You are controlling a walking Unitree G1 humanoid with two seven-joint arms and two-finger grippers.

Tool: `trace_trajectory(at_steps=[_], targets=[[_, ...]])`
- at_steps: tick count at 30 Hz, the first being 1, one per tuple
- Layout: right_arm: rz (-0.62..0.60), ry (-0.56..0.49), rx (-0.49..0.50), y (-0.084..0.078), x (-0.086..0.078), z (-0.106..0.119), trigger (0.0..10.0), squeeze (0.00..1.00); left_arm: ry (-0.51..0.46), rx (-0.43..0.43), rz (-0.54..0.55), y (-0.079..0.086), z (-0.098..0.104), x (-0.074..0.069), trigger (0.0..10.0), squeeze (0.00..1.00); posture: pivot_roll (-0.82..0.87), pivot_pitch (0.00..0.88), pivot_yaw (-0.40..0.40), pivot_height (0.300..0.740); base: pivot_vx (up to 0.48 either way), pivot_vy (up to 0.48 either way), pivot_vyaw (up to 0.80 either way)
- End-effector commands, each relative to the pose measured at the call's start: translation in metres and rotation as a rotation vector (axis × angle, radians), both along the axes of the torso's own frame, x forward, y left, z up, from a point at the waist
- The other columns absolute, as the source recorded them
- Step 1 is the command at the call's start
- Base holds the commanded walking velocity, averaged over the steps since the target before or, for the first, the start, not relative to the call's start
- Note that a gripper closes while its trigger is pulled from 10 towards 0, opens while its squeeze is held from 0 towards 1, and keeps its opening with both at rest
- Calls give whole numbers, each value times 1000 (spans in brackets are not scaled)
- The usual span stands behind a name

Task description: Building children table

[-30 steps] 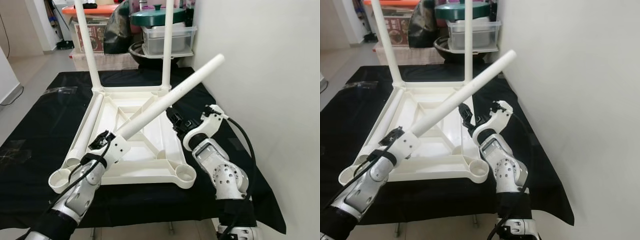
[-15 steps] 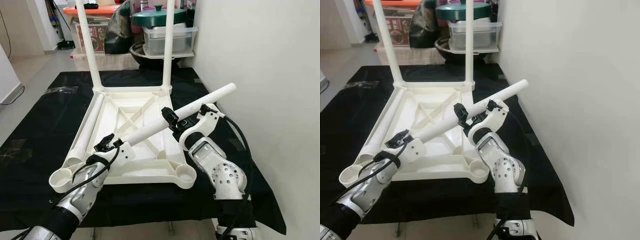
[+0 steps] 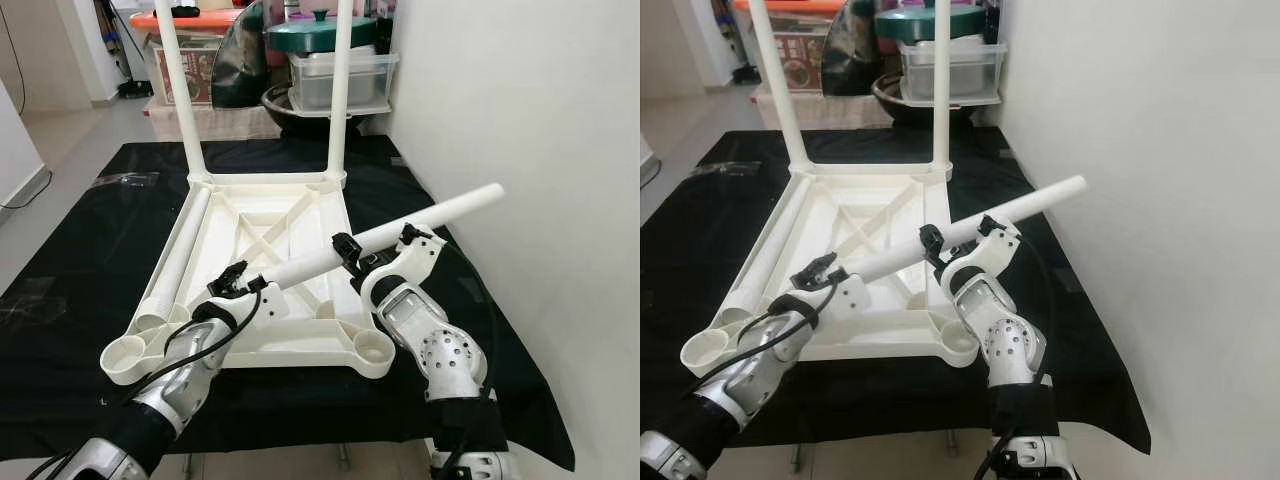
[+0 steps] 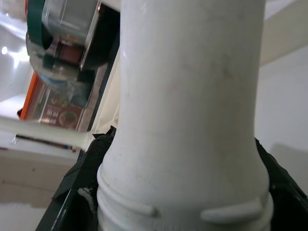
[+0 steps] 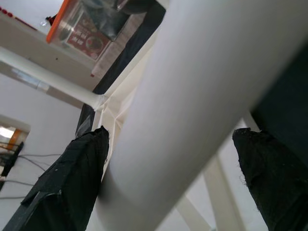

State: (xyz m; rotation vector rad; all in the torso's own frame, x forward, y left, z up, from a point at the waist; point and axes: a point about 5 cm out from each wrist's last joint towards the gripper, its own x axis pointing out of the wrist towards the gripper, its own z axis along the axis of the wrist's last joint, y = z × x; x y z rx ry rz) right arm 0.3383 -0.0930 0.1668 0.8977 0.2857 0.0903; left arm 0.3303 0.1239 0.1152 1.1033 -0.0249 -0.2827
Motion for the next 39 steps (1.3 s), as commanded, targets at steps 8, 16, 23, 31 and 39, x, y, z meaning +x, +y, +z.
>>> trace_trajectory(at_steps=[8,16,23,31,39], targets=[[47,-18,267,59,4,32,9333,0,-26,-8,-78,-22,2,-4,10000,0,30,0,-76,740,0,0,0],[17,-65,341,54,7,44,0,0,-7,-7,-91,-26,-6,-9,10000,0,26,0,-75,740,0,0,0],[49,-89,359,58,3,48,0,0,-5,2,-84,-21,-8,-7,10000,0,24,0,-72,740,0,0,0],[59,-139,347,50,2,52,0,0,72,-116,-123,-16,-8,-13,10000,1000,25,0,-68,740,0,0,0],[15,-224,213,27,11,57,0,0,79,-247,-188,-17,13,-28,10000,1000,30,0,-70,740,0,0,0]])
